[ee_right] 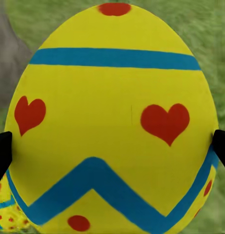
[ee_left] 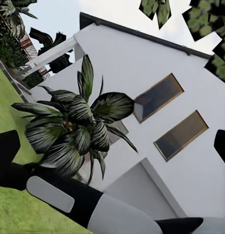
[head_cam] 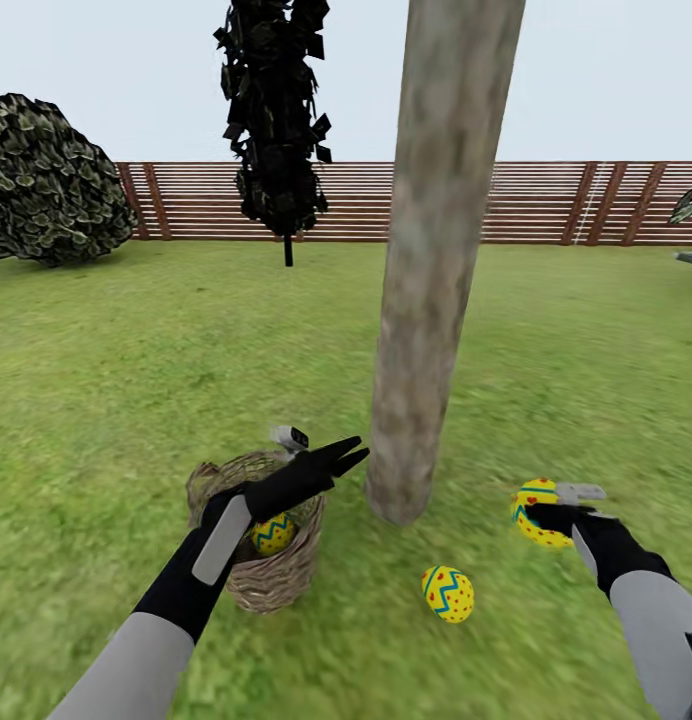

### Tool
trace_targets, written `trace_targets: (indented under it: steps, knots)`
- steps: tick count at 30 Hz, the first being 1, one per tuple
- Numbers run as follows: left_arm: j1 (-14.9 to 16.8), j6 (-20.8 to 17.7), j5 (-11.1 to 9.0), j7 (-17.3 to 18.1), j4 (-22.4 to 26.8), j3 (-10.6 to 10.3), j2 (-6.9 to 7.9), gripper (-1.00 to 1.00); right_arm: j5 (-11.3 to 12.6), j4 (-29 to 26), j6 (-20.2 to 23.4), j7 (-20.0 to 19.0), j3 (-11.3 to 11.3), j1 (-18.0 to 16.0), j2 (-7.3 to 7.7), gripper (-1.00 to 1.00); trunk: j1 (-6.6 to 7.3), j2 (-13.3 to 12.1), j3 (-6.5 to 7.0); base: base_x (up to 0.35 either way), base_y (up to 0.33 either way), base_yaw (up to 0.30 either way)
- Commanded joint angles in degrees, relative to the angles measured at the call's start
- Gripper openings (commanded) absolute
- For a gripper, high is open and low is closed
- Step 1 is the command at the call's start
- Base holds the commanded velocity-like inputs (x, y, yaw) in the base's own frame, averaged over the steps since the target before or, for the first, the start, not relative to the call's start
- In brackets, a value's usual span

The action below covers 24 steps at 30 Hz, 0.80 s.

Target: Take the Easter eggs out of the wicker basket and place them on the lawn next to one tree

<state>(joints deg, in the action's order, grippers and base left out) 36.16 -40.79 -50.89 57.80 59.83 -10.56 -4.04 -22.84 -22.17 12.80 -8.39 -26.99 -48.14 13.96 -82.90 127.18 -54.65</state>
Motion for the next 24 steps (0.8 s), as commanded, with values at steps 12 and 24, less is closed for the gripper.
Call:
trace_targets:
  steps: [12,24]
  knots:
    - [0.0,-0.3,-0.2,-0.1,-0.1,-1.8,-0.79,1.00,-1.1,-0.1,-1.1,7.1,0.8,0.0,-3.11,-1.00,0.01,0.0,-0.05,0.000,-0.337,0.163]
    - [0.0,-0.3,-0.3,-0.1,-0.1,-1.8,-0.79,1.00,-4.8,0.1,-1.1,7.6,0.8,0.0,-3.57,-1.00,0.01,0.0,-0.05,0.000,-0.338,0.292]
